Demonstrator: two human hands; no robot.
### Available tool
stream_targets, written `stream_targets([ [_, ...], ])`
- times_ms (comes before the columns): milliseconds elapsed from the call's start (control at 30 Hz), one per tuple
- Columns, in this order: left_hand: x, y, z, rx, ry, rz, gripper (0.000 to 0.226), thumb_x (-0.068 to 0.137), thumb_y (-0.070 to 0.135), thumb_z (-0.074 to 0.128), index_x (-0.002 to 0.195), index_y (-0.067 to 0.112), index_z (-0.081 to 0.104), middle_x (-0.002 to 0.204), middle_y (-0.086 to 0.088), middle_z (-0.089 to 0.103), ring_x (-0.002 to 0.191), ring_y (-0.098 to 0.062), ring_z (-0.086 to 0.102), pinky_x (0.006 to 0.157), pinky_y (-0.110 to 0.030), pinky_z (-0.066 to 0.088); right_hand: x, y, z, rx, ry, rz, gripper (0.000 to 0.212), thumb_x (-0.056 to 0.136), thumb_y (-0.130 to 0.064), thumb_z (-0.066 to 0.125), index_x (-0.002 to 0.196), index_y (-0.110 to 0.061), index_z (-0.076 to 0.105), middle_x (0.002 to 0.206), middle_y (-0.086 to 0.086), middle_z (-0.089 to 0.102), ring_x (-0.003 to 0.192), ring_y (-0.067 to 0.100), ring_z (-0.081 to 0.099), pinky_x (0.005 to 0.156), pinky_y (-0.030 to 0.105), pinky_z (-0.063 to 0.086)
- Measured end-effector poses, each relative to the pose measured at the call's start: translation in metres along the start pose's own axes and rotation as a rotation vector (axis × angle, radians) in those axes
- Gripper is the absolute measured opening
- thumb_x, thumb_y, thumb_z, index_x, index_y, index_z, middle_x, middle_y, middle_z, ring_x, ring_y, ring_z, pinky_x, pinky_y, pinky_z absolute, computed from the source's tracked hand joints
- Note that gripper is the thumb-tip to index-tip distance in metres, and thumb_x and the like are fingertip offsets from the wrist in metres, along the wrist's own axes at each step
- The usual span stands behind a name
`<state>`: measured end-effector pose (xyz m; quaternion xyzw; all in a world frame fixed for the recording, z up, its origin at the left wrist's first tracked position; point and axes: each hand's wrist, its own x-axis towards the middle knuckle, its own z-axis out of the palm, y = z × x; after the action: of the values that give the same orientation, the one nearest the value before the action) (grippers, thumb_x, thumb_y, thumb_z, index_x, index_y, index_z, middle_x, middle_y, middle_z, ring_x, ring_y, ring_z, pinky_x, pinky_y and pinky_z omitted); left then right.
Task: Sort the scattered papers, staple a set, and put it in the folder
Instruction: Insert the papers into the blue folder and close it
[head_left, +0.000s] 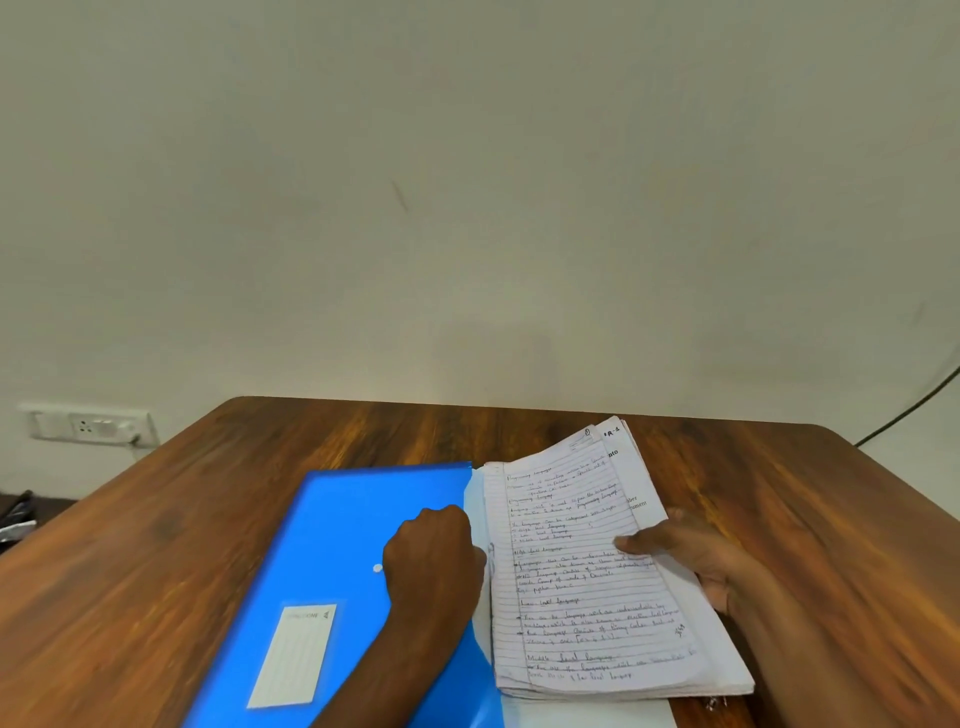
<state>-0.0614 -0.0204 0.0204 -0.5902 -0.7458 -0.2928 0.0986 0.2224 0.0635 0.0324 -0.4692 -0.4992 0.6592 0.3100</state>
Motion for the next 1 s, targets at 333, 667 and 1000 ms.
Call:
stream_targets([
  [333,0.004,-0.009,-0.015,-0.094,0.004,-0.200,0.034,0.081,0.032,0.063,0.058,0.013,0.046,0.052,0.002,0.047,0.051,-0.014,0.041,0.048,-0.031,0.026,-0.015,-0.023,0.000,-0.078,0.034,0.016,0.057,0.074,0.000,0.087,0.127,0.003,0.067,0.124,0.028,0.071,0.113,0.052,0.068,0.103,0.069,0.049],
  [667,0.000,-0.002,-0.026,-0.214,0.047,-0.196,0.037,0.082,0.030,0.069,0.055,0.017,0.048,0.049,0.004,0.046,0.050,-0.014,0.043,0.047,-0.027,0.025,-0.013,-0.022,0.031,-0.110,-0.026,0.062,0.045,0.078,0.006,0.082,0.121,0.008,0.070,0.119,0.028,0.073,0.108,0.050,0.071,0.099,0.063,0.054],
  [1000,-0.003,0.001,-0.024,-0.092,0.032,-0.087,0.033,0.087,0.033,0.062,0.060,0.017,0.053,0.056,0.004,0.057,0.051,-0.011,0.047,0.049,-0.028,0.036,-0.011,-0.019,0.053,-0.088,0.020,0.040,0.049,0.070,0.005,0.083,0.118,0.008,0.072,0.115,0.028,0.074,0.106,0.051,0.071,0.102,0.068,0.050],
])
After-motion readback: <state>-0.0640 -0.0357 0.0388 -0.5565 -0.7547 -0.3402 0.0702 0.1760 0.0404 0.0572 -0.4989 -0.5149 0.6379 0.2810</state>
